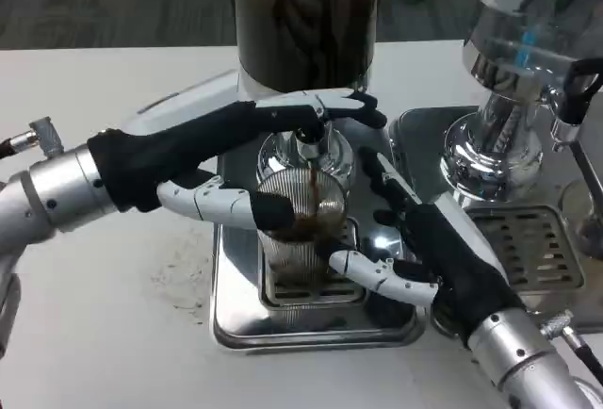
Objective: Grasp the cup under the faucet to collect the drink, then remove the cup.
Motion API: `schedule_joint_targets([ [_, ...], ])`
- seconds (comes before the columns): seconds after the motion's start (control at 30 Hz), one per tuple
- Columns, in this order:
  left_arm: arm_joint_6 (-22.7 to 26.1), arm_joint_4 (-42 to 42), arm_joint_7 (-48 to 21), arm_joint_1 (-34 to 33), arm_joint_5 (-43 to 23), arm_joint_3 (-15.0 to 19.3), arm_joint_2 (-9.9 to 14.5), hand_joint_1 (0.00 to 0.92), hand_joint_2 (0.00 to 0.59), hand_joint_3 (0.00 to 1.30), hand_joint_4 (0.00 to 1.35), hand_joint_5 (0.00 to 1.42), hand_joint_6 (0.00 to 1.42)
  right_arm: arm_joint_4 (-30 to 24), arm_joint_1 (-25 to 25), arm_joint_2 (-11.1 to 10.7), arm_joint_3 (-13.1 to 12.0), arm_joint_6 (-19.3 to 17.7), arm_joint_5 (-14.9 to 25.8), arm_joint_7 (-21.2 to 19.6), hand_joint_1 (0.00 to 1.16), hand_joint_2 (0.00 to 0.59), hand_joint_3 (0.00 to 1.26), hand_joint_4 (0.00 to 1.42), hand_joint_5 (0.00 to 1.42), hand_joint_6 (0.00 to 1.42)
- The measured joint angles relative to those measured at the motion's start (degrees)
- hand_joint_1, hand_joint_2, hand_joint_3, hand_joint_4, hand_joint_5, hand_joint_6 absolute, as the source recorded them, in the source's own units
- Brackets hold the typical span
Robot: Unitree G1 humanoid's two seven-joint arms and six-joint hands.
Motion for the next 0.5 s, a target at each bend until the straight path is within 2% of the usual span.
schedule_joint_targets([
  [0.5, 0.6, -0.6, 0.0, 0.3, -0.5, 0.0, 0.4, 0.0, 0.066, 0.2, 0.09, 0.09, 0.15, 0.6, -1.3, 0.8, 1.1, 0.0, 1.1, 1.5, 0.64, 0.226, 0.0, 0.0, 0.0, 0.13],
])
